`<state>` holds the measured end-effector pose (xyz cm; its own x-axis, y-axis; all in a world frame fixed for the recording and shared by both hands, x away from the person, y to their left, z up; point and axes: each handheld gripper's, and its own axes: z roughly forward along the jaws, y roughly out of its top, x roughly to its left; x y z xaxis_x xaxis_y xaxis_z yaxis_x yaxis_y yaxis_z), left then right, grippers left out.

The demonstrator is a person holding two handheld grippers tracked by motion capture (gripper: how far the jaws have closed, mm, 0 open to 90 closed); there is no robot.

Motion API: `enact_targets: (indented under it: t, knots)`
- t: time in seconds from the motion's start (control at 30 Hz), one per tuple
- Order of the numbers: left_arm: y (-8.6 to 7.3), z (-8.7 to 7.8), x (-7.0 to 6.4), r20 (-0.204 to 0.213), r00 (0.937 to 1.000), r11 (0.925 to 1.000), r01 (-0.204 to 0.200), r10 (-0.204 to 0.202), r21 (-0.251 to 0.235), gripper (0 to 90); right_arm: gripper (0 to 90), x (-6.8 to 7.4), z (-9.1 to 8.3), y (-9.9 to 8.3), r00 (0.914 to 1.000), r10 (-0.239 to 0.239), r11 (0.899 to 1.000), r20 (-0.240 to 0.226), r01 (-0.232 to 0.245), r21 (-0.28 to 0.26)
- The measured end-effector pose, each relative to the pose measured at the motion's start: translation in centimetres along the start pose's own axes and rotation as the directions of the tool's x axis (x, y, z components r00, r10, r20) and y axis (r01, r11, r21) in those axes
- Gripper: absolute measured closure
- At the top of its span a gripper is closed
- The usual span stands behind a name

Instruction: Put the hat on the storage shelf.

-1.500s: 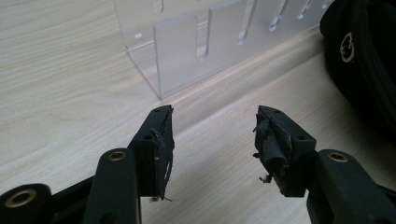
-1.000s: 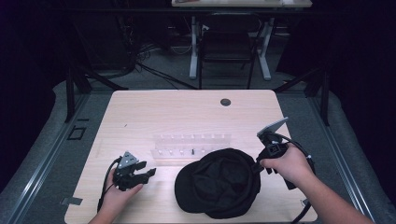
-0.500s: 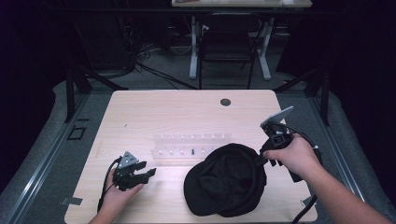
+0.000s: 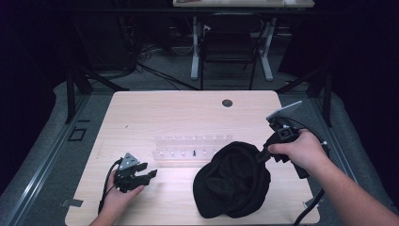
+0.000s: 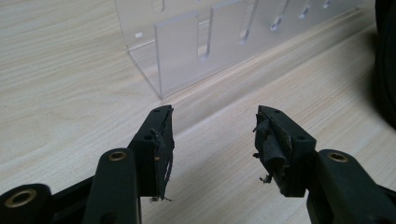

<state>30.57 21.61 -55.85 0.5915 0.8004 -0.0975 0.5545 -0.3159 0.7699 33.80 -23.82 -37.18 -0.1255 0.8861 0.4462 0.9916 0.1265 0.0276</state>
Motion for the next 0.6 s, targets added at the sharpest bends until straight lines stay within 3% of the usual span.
enact_targets:
  t: [0.27, 0.43, 0.47, 0.6]
  knots:
    - [0.0, 0.0, 0.0, 0.001, 1.0, 1.0, 0.003, -0.003, -0.001, 47.1, 88.2, 0.5, -1.0, -0.4, 0.9958, -0.001, 1.0, -0.091, 0.0, -0.012]
    - [0.0, 0.0, 0.0, 0.0, 1.0, 1.0, 0.004, -0.004, -0.001, 47.1, 88.3, 0.8, -1.6, -0.7, 0.9871, 0.004, 1.0, -0.16, -0.007, -0.022]
    - [0.0, 0.0, 0.0, -0.001, 1.0, 1.0, 0.003, -0.003, -0.001, 47.1, 88.4, 0.8, -1.9, -0.9, 0.9798, 0.009, 0.999, -0.2, -0.015, -0.03]
    - [0.0, 0.0, 0.0, -0.001, 1.0, 1.0, -0.001, 0.001, -0.001, 47.1, 88.4, 0.8, -2.3, -1.0, 0.9734, 0.008, 1.0, -0.229, -0.013, -0.022]
